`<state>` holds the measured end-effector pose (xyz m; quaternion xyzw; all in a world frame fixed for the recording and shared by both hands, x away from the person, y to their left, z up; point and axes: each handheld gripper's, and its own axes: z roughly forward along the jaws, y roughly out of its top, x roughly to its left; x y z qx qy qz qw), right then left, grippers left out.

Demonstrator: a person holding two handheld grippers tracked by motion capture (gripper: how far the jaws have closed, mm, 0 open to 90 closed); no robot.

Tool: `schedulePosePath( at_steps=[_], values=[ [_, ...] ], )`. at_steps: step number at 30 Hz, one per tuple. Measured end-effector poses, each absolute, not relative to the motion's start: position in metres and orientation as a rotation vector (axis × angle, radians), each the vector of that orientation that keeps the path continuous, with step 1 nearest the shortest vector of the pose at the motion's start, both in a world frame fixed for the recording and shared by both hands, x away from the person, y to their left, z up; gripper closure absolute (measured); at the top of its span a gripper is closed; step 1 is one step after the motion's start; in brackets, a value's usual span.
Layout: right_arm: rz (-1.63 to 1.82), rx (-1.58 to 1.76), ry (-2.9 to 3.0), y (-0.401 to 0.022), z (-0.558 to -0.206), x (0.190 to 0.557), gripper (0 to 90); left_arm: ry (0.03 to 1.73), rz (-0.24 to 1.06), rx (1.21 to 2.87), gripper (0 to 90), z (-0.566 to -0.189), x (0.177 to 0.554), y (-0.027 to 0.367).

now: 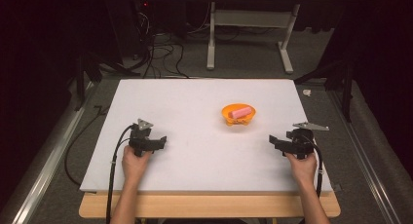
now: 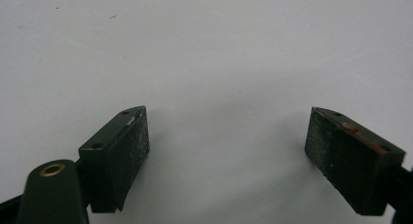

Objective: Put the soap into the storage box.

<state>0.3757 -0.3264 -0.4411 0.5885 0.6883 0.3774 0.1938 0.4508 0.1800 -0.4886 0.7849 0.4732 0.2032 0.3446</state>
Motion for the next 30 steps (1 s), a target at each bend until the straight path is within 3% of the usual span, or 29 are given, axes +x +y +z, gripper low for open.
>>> schedulePosePath(
  at_steps=[30],
  values=[
    [0.920,1.643,1.968,-0.309,-0.473,0.390,21.8,1.229,0.528,2.038,16.8,-0.489,0.451,0.180]
  ],
)
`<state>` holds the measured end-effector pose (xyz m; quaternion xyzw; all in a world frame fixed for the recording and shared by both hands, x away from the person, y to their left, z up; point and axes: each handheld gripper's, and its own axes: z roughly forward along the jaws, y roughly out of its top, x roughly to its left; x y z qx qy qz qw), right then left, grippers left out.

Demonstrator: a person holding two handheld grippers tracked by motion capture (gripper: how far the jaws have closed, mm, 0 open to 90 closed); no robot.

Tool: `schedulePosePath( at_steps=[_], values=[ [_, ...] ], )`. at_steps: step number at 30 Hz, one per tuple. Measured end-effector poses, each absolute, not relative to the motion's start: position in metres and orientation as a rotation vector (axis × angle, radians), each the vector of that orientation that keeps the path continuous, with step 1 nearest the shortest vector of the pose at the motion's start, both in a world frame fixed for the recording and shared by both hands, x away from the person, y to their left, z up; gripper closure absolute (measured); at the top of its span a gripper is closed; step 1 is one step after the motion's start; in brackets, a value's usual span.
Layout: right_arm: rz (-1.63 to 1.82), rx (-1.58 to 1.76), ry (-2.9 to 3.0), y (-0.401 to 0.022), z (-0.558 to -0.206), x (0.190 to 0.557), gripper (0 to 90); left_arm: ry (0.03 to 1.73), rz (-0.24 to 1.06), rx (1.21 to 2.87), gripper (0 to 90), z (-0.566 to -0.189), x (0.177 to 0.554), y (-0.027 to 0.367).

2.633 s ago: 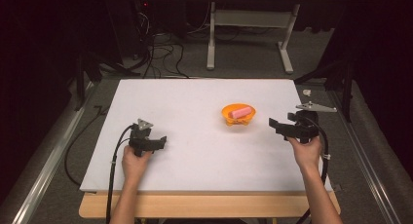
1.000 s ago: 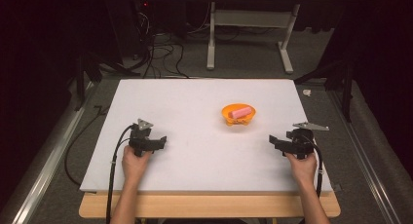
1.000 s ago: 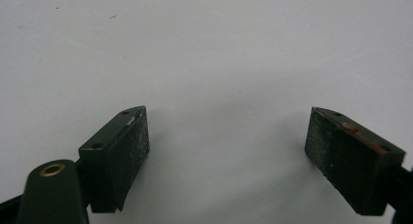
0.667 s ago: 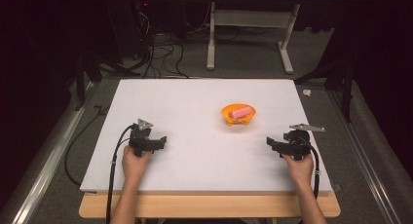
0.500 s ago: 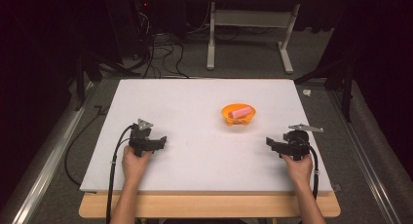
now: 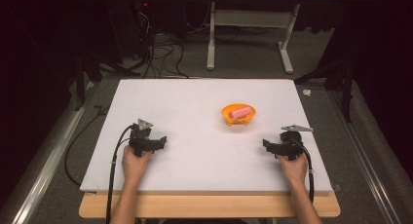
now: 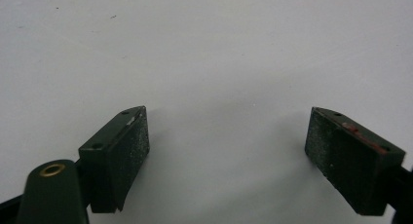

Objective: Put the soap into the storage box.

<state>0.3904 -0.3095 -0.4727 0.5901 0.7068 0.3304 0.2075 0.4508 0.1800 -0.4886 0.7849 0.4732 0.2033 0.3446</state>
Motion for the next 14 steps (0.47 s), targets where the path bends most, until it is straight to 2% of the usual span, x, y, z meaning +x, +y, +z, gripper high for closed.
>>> schedulePosePath(
  at_steps=[14],
  values=[
    [0.806,1.561,1.972,-0.297,-0.482,0.392,21.4,1.229,0.531,2.038,16.7,-0.489,0.450,0.180]
  ],
)
